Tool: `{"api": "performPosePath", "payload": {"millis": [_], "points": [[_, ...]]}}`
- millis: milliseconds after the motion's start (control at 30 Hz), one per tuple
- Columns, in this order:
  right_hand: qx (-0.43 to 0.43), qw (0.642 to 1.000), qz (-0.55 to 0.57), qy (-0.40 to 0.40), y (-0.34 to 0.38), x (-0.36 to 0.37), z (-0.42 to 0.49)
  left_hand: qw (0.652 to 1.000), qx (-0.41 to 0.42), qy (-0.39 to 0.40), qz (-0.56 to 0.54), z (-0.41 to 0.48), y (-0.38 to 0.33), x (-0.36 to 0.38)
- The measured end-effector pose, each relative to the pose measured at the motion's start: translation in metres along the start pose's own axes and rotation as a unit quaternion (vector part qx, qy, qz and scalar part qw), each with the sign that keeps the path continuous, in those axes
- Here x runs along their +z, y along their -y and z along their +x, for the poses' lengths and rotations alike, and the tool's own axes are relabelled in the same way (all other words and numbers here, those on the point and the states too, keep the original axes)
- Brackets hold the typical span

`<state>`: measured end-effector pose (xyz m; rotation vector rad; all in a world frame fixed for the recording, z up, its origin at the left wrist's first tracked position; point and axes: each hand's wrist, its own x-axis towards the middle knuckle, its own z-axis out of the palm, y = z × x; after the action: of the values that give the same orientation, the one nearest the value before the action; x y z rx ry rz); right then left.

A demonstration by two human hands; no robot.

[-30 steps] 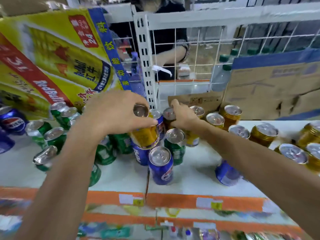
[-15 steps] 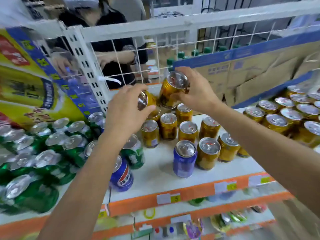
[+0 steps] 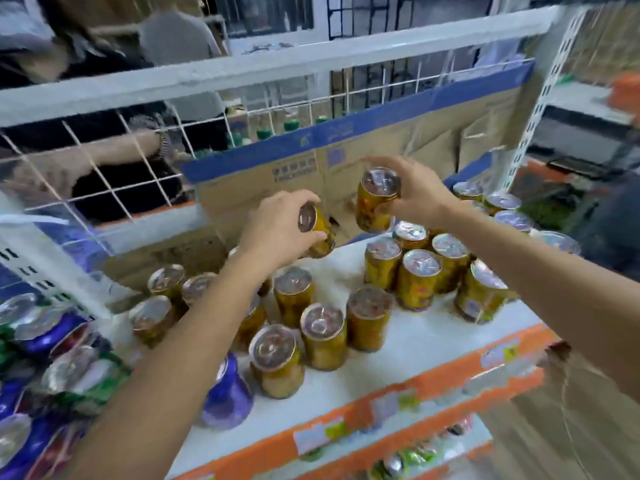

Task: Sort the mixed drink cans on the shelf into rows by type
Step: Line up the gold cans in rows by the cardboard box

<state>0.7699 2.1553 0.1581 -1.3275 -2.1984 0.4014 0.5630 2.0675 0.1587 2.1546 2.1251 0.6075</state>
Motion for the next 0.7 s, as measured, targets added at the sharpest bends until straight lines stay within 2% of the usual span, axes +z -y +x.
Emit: {"api": "performPosePath", "payload": {"millis": [267, 367, 533, 700], "points": [[0.027, 0.998, 0.007, 0.055, -0.096, -0.011, 0.057, 0.995, -0.074, 0.06, 0.013, 0.093, -0.066, 0.089], [0.031, 0.996, 0.027, 0.079, -0.106, -0.009, 0.068, 0.991, -0.115, 0.076, 0.006, 0.112, -0.069, 0.105], [-0.015, 0.993, 0.02, 0.115, -0.116, 0.009, 0.065, 0.981, -0.168, 0.093, -0.027, 0.122, -0.068, 0.131], [-0.045, 0.993, -0.032, 0.109, -0.115, 0.007, 0.068, 0.982, -0.163, 0.094, -0.014, 0.129, -0.077, 0.141]]}}
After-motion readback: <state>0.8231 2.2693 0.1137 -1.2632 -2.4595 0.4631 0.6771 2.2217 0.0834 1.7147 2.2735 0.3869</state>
